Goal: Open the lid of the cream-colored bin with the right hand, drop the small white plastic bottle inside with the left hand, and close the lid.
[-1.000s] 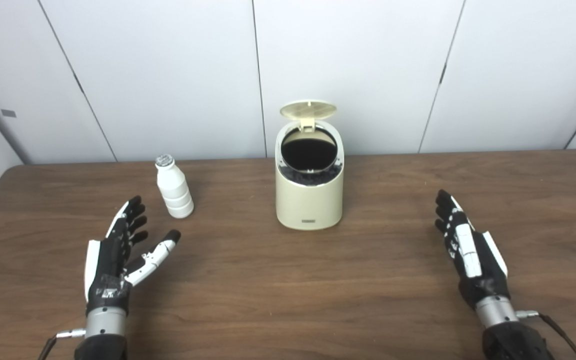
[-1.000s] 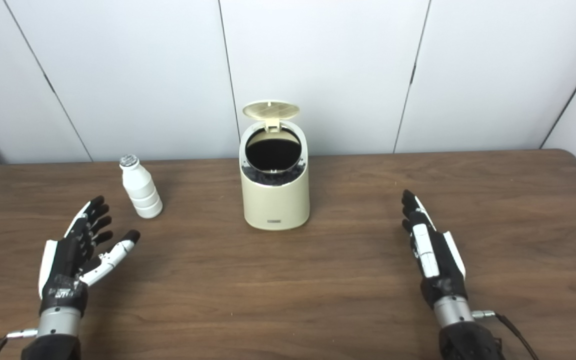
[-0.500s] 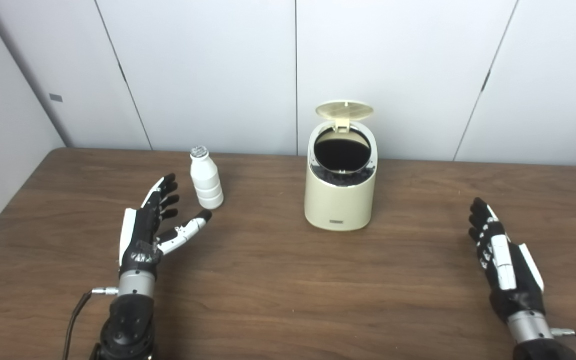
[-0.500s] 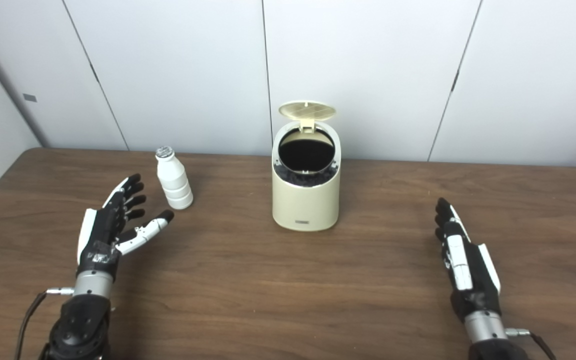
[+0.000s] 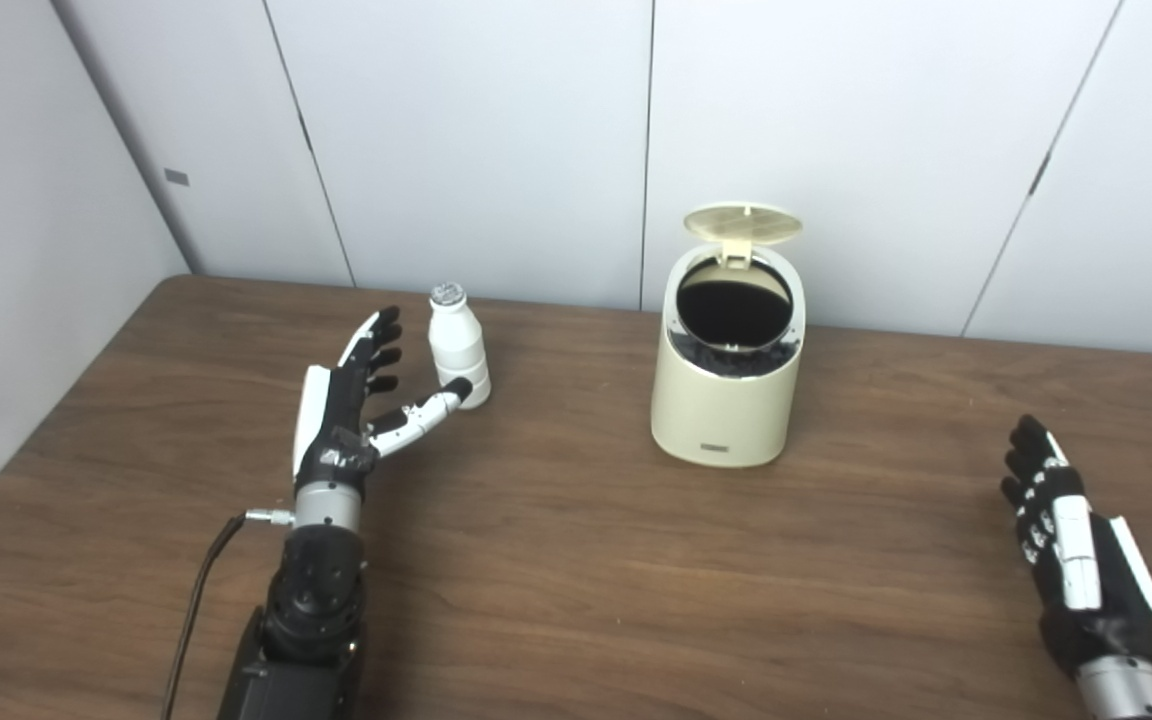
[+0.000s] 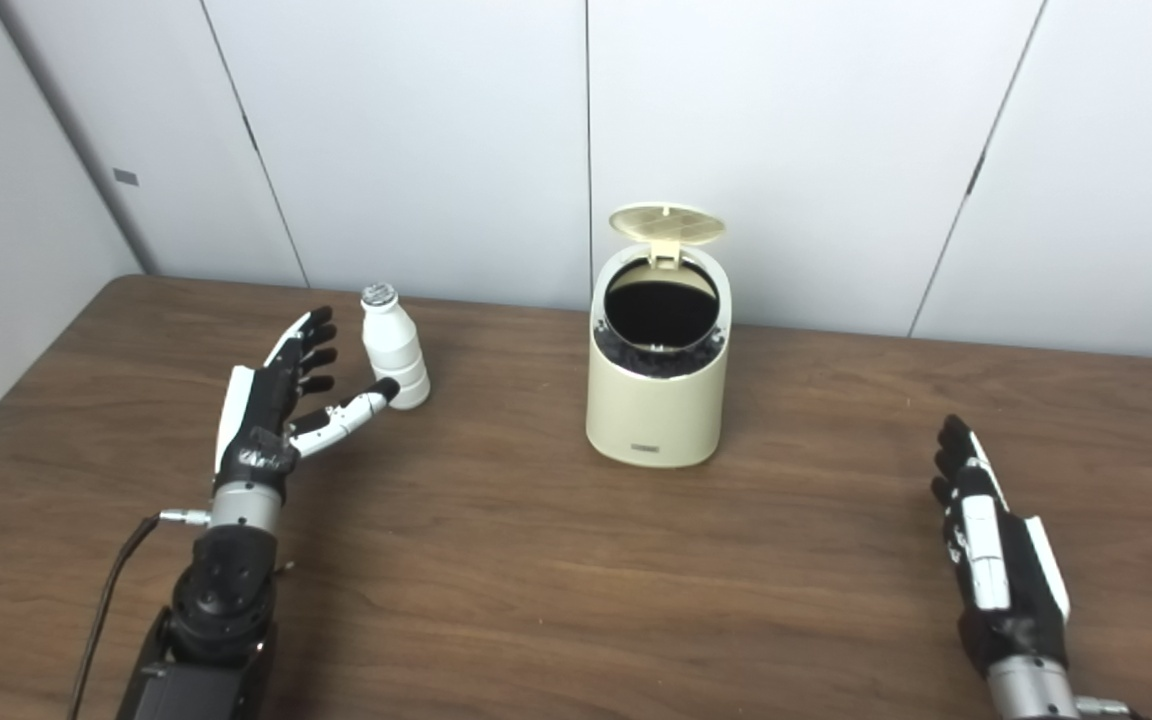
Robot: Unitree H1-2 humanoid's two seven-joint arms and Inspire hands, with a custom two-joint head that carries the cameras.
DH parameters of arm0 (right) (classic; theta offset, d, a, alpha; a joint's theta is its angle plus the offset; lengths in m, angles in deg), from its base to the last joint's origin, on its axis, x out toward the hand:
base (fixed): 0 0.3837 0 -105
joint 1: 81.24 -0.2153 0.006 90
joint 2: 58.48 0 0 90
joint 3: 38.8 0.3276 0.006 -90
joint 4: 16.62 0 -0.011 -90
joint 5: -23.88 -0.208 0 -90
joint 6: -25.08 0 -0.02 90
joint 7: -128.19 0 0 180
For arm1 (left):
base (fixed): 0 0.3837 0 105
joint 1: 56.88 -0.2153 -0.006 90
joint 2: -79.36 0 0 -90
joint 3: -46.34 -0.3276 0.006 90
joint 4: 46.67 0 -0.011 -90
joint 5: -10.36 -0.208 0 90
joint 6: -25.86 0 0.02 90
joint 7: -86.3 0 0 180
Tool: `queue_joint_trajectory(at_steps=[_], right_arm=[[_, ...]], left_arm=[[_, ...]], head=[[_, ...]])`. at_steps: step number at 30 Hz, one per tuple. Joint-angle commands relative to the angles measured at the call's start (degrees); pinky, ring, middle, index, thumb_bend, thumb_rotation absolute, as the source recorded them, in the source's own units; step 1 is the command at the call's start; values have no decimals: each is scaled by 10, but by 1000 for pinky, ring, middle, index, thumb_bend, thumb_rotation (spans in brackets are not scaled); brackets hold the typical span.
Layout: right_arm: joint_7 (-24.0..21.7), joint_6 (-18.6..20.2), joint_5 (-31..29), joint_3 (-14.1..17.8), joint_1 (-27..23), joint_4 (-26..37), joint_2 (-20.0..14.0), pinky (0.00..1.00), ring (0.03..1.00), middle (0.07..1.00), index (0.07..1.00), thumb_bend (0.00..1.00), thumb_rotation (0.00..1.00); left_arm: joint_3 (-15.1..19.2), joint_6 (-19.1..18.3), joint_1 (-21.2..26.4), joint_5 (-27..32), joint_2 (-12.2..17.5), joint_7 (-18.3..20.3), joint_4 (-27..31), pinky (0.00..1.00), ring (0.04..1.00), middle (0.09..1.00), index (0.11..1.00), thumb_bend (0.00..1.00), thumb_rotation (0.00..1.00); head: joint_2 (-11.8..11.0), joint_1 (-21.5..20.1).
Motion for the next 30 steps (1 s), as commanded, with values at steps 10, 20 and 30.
queue_joint_trajectory(at_steps=[10,20,30], right_arm=[[-1,19,-23,4,-4,29,5,1000,984,978,958,613,948],[4,31,-16,1,1,45,6,1000,983,975,962,614,965],[7,40,-16,2,1,50,9,1000,986,981,960,627,957]], left_arm=[[-11,10,68,-16,11,-14,-34,792,849,868,882,830,242],[-16,28,87,-7,22,-11,-73,794,845,856,870,832,192],[-24,25,88,-34,31,-23,-94,817,840,827,850,842,186]], head=[[5,-4],[9,-7],[13,-5]])
